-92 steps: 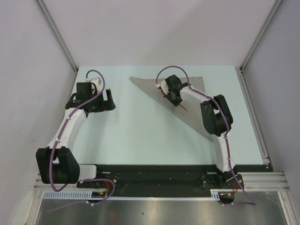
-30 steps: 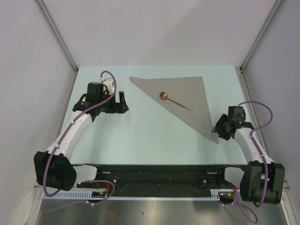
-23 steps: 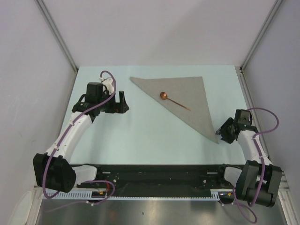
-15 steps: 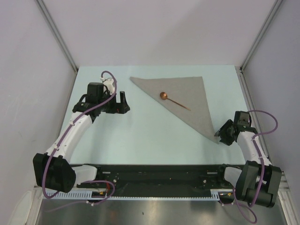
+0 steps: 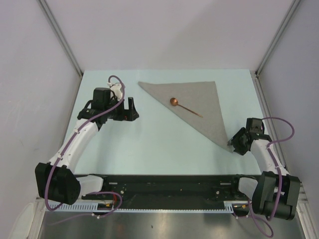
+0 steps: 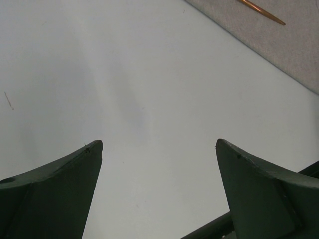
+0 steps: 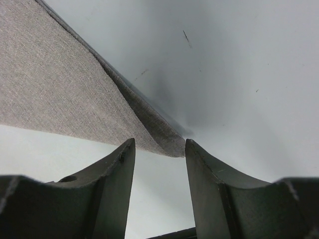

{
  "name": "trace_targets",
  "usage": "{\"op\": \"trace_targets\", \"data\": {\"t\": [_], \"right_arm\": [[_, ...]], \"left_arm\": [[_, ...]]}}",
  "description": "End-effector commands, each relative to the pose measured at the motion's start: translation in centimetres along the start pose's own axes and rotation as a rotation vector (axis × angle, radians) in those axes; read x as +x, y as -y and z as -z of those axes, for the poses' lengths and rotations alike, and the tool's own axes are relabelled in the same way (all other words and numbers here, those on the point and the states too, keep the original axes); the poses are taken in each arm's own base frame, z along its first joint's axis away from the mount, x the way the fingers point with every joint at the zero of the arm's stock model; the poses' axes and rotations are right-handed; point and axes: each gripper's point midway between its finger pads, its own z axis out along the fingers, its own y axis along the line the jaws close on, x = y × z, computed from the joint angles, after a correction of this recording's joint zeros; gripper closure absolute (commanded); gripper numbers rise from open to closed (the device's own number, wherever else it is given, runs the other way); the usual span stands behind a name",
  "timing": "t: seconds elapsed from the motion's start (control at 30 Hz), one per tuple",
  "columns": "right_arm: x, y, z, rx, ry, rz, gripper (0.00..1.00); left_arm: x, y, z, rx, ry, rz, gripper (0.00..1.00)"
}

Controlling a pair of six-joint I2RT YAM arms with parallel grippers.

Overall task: Fold the napkin, place the utensils inside, and roll it up
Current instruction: Fold the napkin

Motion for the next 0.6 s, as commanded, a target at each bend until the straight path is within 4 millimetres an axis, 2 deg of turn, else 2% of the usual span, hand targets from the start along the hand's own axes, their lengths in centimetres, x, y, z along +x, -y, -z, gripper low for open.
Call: {"op": "trace_targets", "data": {"t": [0.0,0.57], "right_arm": [[0.2,0.7,-0.3,0.045,0.003,-0.017,0.5],[1.2,1.6,-1.5,0.096,-0.006,-0.014,0.51]], "left_arm": [[-0.9,1.0,0.7,0.033,0.042,-0.005,0.0],[-0.8,1.1,0.6,0.038,0.033,-0.004,0.0]]}}
